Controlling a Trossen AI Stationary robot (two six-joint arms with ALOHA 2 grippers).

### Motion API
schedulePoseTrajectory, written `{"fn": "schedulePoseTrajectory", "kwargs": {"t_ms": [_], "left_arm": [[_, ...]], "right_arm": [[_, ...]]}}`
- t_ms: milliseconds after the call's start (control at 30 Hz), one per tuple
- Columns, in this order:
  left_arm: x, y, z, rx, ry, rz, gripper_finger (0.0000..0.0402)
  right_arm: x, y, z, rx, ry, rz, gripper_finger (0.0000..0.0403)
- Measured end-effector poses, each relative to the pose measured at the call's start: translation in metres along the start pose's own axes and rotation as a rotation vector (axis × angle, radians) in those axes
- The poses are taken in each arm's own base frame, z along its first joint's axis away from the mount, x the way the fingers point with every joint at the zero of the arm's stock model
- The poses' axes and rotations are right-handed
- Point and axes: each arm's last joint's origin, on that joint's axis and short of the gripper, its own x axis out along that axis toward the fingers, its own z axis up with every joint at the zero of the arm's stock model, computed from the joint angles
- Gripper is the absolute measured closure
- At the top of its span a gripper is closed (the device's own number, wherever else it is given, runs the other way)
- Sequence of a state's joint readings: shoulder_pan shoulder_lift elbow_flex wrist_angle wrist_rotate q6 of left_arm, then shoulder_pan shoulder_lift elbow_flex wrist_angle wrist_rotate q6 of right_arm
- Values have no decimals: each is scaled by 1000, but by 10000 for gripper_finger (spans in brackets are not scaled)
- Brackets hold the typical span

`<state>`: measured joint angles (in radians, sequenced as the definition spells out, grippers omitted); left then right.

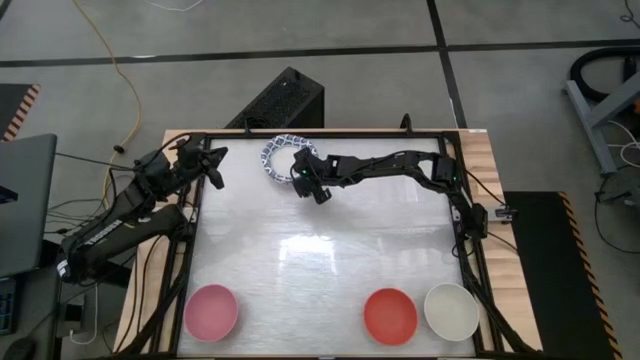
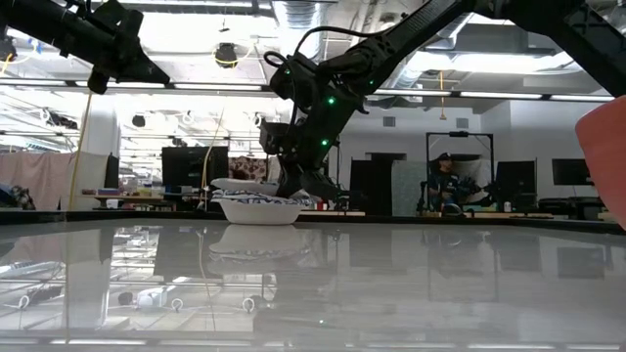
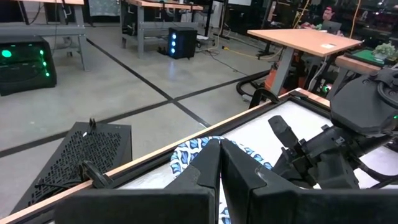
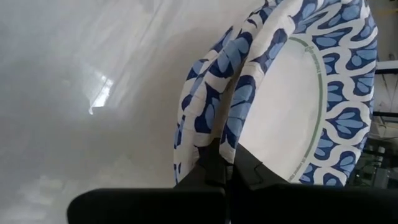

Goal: Nest bowls inside each other
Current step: Stack the blue patterned bowl on top of the blue patterned bowl

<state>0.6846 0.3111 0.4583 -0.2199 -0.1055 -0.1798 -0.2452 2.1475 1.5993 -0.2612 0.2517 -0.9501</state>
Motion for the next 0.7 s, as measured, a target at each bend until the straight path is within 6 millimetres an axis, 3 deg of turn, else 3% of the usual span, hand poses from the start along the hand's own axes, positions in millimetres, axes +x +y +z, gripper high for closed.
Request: {"fn": "schedulePoseTrajectory", "kwargs": {"t_ms": [300, 700], "left_arm": [[0, 0, 0, 0, 0, 0, 401], [0, 0, -1, 3, 13, 2, 401]], "right_arm": [[0, 0, -2, 35, -40, 54, 386], [2, -4, -9, 138, -47, 72, 305]]}}
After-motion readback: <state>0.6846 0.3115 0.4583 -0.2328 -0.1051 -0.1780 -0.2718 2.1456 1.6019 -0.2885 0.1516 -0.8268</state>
